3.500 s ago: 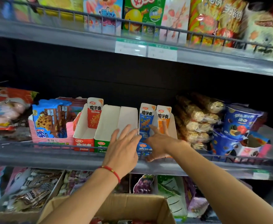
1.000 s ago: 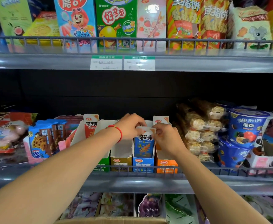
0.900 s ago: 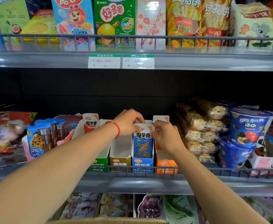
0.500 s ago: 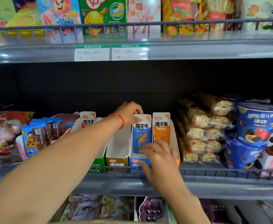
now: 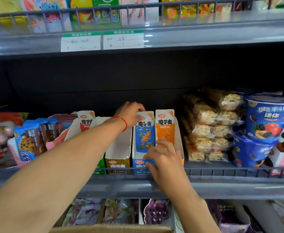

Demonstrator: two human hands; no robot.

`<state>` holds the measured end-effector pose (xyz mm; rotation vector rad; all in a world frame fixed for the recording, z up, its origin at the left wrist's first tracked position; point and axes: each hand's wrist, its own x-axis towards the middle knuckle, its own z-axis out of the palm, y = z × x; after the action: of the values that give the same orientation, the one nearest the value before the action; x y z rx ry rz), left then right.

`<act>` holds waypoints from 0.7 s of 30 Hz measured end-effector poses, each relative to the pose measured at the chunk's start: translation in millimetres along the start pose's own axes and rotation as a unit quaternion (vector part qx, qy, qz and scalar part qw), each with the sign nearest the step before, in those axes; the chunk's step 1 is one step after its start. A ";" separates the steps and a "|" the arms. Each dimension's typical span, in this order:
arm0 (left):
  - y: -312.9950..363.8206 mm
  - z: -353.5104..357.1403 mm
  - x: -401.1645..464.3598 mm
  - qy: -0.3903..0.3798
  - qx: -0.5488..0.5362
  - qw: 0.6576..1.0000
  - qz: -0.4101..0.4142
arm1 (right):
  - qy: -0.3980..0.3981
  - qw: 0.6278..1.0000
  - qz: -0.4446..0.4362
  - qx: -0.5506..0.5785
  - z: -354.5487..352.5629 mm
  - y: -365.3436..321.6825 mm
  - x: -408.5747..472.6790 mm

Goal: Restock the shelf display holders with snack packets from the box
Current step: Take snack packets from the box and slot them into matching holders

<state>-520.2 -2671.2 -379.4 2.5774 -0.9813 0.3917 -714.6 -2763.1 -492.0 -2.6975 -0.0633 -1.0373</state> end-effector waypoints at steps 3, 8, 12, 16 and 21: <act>0.7 -0.5 -1.0 -0.004 0.009 1.000 -0.002 | -0.006 1.000 0.000 0.005 -0.3 1.4 0.1; 2.4 -6.5 -15.8 0.012 0.029 1.000 -0.002 | -0.006 1.000 -0.011 0.010 -0.5 -0.9 -0.2; 0.2 -19.0 -49.8 0.055 0.039 0.998 0.015 | 0.000 1.000 -0.025 0.017 0.3 -1.0 1.0; -2.2 -34.6 -96.3 0.048 0.029 0.998 0.022 | -0.006 1.000 -0.017 0.004 -2.5 -6.5 0.3; -5.4 -47.8 -165.5 0.071 -0.003 0.997 0.028 | 0.007 1.000 -0.016 0.015 -14.8 -11.9 -5.4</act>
<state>-642.1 -2551.0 -399.7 2.4824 -1.0032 0.5765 -729.9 -2754.9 -482.4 -2.6695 -0.1183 -1.0561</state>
